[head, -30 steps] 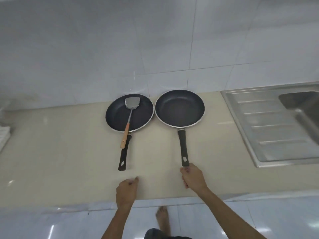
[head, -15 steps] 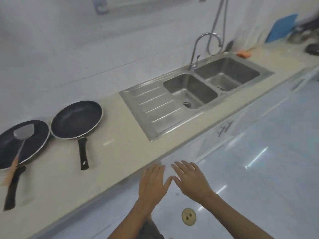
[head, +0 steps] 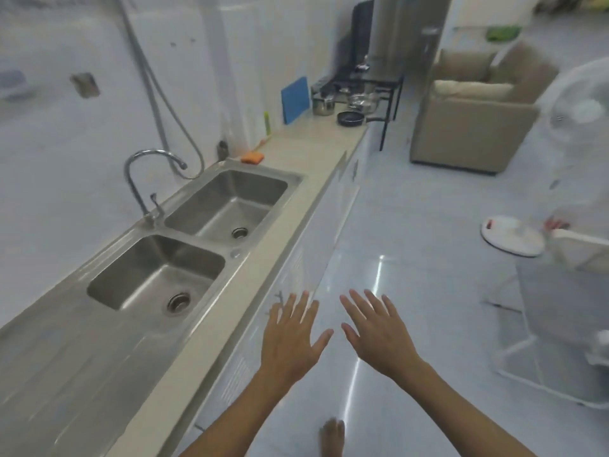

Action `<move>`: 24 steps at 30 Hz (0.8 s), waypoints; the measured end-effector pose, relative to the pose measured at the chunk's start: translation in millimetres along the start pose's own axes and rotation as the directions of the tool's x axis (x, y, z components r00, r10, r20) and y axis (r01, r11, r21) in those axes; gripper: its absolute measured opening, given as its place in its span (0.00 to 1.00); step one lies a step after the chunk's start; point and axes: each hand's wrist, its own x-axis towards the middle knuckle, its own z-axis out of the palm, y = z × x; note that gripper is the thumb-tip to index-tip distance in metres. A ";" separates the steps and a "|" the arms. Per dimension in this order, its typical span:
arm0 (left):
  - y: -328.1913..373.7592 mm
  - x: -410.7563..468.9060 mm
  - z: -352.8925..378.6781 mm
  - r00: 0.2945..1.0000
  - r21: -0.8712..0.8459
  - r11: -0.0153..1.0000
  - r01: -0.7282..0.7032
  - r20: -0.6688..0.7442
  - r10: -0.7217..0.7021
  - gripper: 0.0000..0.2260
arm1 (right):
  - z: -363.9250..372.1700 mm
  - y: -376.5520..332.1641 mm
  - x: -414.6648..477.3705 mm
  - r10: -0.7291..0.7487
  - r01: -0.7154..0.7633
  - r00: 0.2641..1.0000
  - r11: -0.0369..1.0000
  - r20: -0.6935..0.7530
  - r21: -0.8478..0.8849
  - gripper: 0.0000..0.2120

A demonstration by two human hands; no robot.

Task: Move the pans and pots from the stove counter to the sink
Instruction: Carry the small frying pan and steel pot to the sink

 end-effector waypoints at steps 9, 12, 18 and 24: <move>63.5 263.9 20.5 0.988 -0.037 0.988 -0.149 0.042 0.151 0.34 | -31.0 168.9 151.2 0.215 -0.215 0.977 0.976 -0.008 0.039 0.33; 79.9 338.7 33.4 0.983 -0.041 0.984 -0.175 0.051 0.177 0.36 | -30.9 222.2 196.7 0.255 -0.255 0.967 0.966 -0.006 0.049 0.37; 102.4 490.4 75.1 0.984 -0.040 0.984 -0.172 0.030 0.173 0.39 | -17.5 335.4 308.8 0.235 -0.233 0.972 0.969 -0.025 0.078 0.38; 139.7 654.9 107.2 0.996 -0.038 0.998 -0.049 0.075 0.052 0.35 | -19.8 467.0 432.5 0.208 -0.209 0.978 0.973 0.024 0.095 0.37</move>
